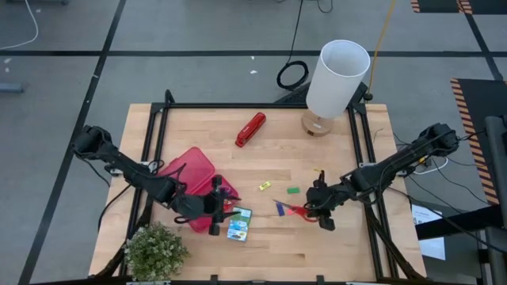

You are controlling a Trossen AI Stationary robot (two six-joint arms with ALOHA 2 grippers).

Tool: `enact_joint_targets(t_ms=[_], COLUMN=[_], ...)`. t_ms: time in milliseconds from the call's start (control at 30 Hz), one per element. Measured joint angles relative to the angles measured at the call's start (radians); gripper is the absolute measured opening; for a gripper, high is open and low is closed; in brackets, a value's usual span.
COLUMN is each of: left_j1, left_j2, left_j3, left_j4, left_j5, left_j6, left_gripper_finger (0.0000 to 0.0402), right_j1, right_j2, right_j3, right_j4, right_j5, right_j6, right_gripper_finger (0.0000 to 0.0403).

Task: Pack school essentials
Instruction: Put the red scissors into the red supply box

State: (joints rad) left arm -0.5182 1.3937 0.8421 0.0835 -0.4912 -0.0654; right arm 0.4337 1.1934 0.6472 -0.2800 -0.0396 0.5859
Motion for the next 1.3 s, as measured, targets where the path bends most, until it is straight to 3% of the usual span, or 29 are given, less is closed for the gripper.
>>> enact_joint_targets(t_ms=[167, 267, 367, 667, 900, 1100, 1300], left_j1=[0.041, 0.075, 0.1, 0.186, 0.205, 0.209, 0.211], left_j2=[0.018, 0.028, 0.036, 0.055, 0.053, 0.053, 0.053], left_j3=[0.0, 0.002, 0.0, 0.0, 0.001, 0.001, 0.001], left_j4=[0.07, 0.093, 0.094, 0.135, 0.079, 0.017, 0.004], left_j5=[0.004, 0.038, 0.091, 0.236, 0.259, 0.244, 0.197], left_j6=[0.05, 0.083, 0.112, 0.08, 0.004, -0.053, -0.069], left_gripper_finger=[0.0257, 0.0268, 0.026, 0.0213, 0.0229, 0.0229, 0.0194], right_j1=[-0.02, -0.041, -0.06, -0.084, -0.086, -0.085, -0.082], right_j2=[0.048, 0.076, 0.107, 0.238, 0.336, 0.344, 0.344], right_j3=[0.0, 0.002, 0.03, 0.151, 0.249, 0.27, 0.27], right_j4=[0.095, 0.15, 0.153, 0.127, 0.052, 0.056, 0.066], right_j5=[0.09, 0.075, 0.031, 0.053, 0.236, 0.403, 0.432], right_j6=[-0.049, -0.076, -0.1, -0.191, -0.309, -0.378, -0.423], right_gripper_finger=[0.007, 0.007, 0.007, 0.007, 0.007, 0.007, 0.007])
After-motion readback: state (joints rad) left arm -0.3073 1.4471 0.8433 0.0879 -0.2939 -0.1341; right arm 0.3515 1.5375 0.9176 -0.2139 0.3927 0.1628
